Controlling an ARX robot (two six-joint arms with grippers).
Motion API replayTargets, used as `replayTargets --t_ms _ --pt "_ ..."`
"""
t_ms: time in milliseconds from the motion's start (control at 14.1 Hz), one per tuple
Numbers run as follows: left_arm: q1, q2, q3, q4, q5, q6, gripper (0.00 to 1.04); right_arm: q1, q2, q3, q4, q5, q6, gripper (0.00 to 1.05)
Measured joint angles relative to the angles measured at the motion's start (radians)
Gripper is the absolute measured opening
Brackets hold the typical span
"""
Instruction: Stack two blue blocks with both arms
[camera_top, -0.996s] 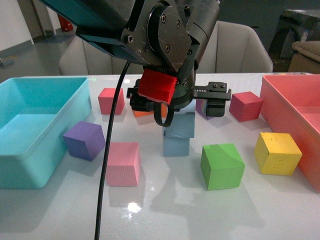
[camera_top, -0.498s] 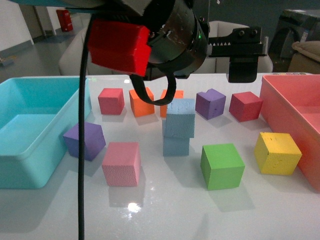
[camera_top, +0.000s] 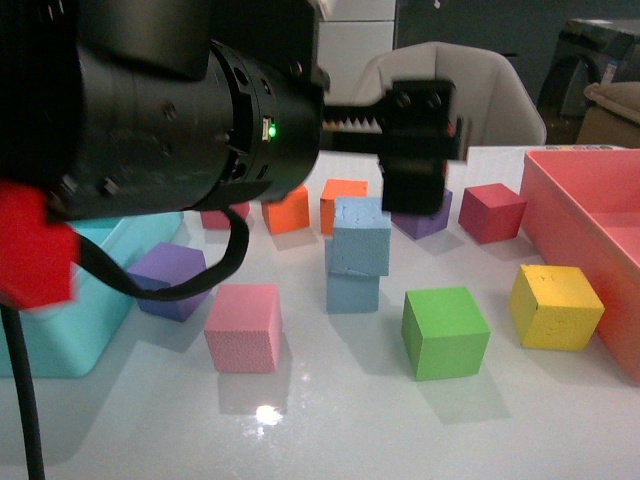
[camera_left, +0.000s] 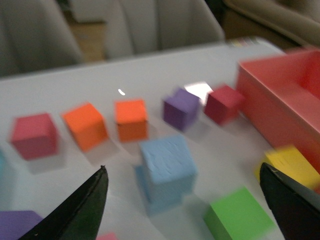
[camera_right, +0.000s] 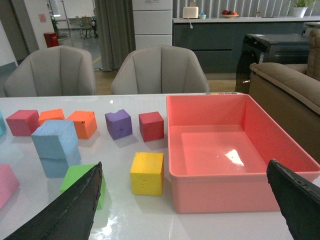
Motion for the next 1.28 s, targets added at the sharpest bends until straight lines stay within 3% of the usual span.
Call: replayTargets --t_ms 71,142,285,427,498,854,996,1067,1280 --pt "0.012 -0.016 -0.114 0.253 -0.178 0.048 0.82 0.000 0.000 0.000 0.001 0.000 0.000 0.98" --pt "0.063 -0.089 -0.265 0.402 -0.262 0.080 0.69 0.000 0.000 0.000 0.000 0.000 0.000 0.98" --pt "0.197 -0.316 -0.459 0.505 -0.218 0.101 0.40 0.000 0.000 0.000 0.000 0.000 0.000 0.98" --pt "0.274 -0.428 -0.606 0.465 -0.106 0.105 0.10 0.000 0.000 0.000 0.000 0.000 0.000 0.98" --pt "0.321 -0.508 -0.650 0.448 -0.069 0.107 0.02 0.000 0.000 0.000 0.000 0.000 0.000 0.98" --pt "0.466 -0.771 -0.810 0.350 0.073 0.108 0.02 0.000 0.000 0.000 0.001 0.000 0.000 0.98" --pt "0.514 -0.918 -0.835 0.234 0.138 0.108 0.02 0.000 0.000 0.000 0.000 0.000 0.000 0.98" --pt "0.592 -0.989 -0.837 0.169 0.189 0.108 0.02 0.000 0.000 0.000 0.000 0.000 0.000 0.98" --pt "0.587 -1.154 -0.837 0.017 0.203 0.109 0.02 0.000 0.000 0.000 0.000 0.000 0.000 0.98"
